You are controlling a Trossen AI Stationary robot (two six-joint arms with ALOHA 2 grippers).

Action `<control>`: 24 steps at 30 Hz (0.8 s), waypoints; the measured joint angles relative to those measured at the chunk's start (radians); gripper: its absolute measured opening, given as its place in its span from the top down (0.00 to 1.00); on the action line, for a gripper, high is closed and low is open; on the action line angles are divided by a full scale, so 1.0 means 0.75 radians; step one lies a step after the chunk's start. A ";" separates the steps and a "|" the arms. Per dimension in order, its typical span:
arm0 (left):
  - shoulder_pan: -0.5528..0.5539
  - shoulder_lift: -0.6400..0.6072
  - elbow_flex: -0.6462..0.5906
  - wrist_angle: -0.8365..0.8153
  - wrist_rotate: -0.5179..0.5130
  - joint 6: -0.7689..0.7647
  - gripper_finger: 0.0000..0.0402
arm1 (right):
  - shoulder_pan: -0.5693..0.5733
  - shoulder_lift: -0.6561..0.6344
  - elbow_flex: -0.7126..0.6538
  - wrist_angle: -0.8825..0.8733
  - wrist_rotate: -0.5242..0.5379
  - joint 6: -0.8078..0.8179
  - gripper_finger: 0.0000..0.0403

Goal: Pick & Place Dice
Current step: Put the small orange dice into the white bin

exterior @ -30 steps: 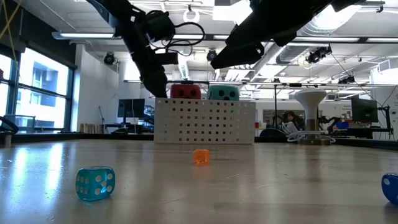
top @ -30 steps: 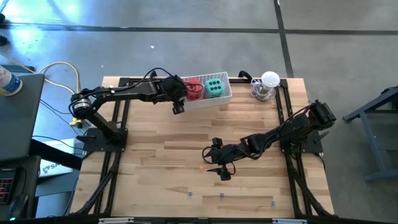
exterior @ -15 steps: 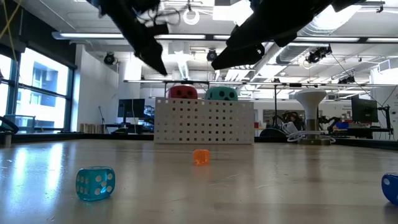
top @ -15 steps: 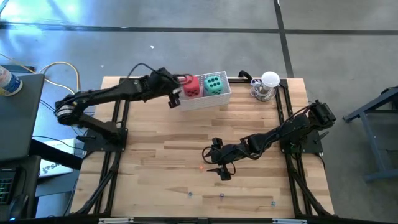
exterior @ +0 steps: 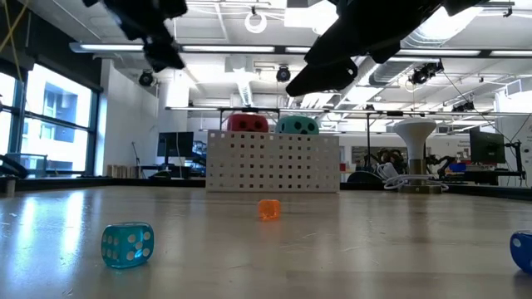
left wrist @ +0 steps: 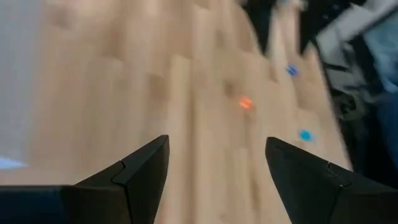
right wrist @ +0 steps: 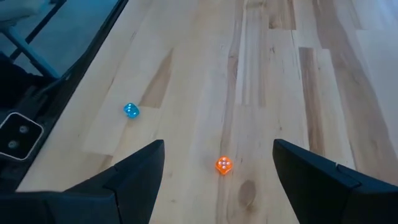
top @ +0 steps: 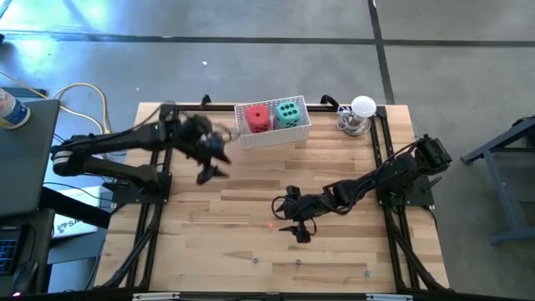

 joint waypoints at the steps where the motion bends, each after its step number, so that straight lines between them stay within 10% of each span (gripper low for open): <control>1: -0.049 -0.013 -0.041 0.027 -0.005 -0.033 0.35 | 0.004 0.000 0.000 0.000 0.000 0.005 0.28; 12: -0.597 -0.017 -0.472 0.680 -0.445 -0.276 0.35 | 0.048 0.000 0.000 -0.022 0.004 -0.004 0.28; 24: -0.835 0.170 -0.606 0.995 -0.471 -0.234 0.35 | 0.066 0.000 0.000 -0.099 -0.009 0.028 0.28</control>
